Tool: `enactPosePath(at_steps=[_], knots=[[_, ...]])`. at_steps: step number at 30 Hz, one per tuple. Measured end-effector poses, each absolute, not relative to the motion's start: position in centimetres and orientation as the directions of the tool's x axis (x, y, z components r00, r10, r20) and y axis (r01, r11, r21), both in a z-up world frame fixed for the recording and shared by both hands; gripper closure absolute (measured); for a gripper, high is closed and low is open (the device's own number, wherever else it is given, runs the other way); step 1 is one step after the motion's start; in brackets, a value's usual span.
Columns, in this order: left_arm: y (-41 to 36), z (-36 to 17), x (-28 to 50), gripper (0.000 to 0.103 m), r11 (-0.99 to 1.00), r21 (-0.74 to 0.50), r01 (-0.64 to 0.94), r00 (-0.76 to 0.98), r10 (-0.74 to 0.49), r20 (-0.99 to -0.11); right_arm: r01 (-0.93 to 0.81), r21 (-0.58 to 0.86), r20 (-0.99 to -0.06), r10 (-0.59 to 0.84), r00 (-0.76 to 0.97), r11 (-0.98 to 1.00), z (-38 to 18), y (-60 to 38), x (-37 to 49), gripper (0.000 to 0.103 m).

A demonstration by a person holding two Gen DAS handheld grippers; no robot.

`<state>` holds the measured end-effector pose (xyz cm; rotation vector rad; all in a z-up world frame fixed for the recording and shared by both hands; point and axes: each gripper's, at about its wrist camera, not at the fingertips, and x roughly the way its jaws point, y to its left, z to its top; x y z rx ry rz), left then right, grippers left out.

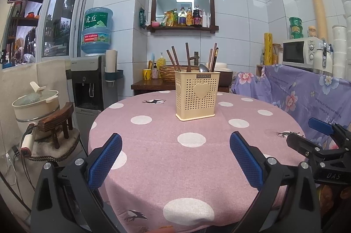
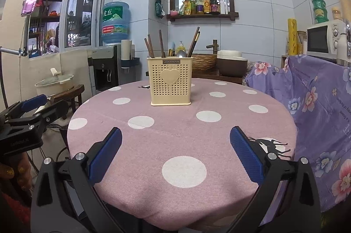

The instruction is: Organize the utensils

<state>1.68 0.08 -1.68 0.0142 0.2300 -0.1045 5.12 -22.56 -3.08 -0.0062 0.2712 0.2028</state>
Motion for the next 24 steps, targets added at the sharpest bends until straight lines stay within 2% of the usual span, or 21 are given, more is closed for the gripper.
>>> enactPosePath(at_steps=[24], knots=[[0.34,-1.8,1.82,0.005,0.995,-0.013,0.098,0.966,-0.098,-0.24,-0.237,0.001,-0.277,0.228,0.933,0.972,-3.33,-21.96,5.04,0.006]])
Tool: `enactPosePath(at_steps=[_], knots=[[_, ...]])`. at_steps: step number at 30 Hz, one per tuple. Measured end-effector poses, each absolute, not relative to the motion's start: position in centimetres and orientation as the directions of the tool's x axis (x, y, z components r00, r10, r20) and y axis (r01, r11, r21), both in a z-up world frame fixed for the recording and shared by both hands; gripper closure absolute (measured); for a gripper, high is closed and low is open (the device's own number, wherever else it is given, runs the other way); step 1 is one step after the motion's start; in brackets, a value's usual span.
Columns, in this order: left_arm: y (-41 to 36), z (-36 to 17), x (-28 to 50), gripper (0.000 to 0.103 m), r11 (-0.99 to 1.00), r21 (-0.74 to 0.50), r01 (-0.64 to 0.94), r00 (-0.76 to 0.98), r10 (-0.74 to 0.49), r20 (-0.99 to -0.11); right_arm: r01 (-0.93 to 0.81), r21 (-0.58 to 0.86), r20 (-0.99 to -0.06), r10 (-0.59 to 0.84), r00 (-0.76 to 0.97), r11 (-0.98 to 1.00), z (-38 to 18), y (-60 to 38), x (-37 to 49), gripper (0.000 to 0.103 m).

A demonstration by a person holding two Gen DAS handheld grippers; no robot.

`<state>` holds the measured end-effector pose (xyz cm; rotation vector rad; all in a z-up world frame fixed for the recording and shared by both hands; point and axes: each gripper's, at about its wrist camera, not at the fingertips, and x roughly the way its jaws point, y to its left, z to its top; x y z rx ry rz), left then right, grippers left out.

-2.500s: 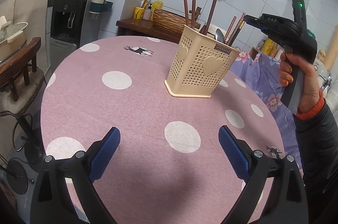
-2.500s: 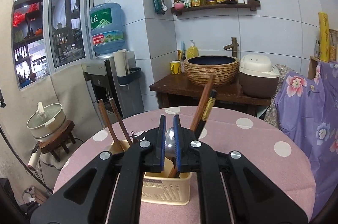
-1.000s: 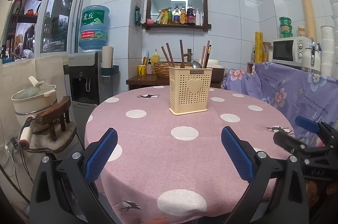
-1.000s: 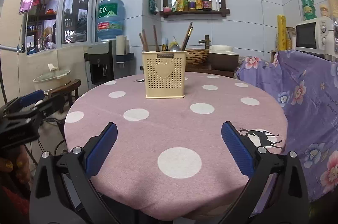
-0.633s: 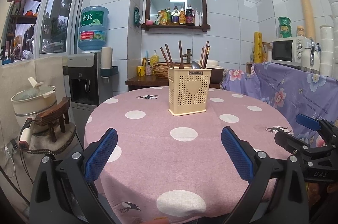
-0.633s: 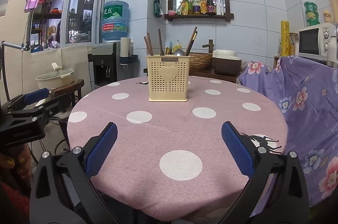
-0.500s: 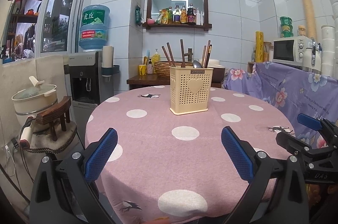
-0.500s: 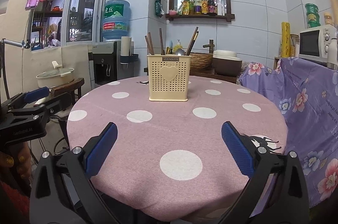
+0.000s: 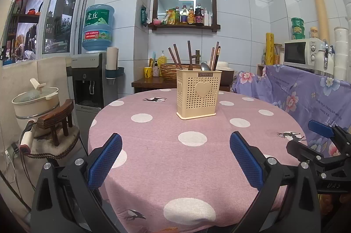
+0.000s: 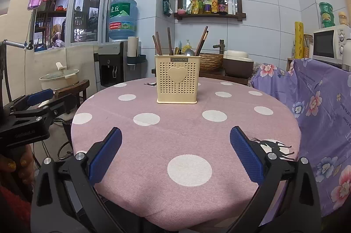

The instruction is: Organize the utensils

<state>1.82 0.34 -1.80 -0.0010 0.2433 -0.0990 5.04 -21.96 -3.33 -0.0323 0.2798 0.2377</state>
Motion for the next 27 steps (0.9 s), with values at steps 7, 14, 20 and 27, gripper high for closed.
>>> enactPosePath(at_steps=[7,14,20,27], knots=[[0.3,-1.89,1.93,0.005,0.995,-0.013,0.097,0.964,-0.097,-0.247,-0.239,0.007,-0.281,0.232,0.931,0.971,-3.32,-22.04,5.2,0.006],[0.17,-1.97,2.04,0.005,0.996,-0.016,0.087,0.965,-0.088,-0.249,-0.238,0.0,-0.283,0.228,0.932,0.971,-3.35,-21.93,5.23,0.006],[0.2,-1.83,2.1,0.005,0.998,-0.013,0.066,0.967,-0.068,-0.246,-0.235,0.005,-0.288,0.227,0.93,0.972,-3.39,-21.94,5.3,0.006],[0.49,-1.68,2.41,0.005,0.999,-0.016,0.048,0.966,-0.051,-0.254,-0.23,0.017,-0.299,0.224,0.927,0.973,-3.63,-22.17,5.6,0.006]])
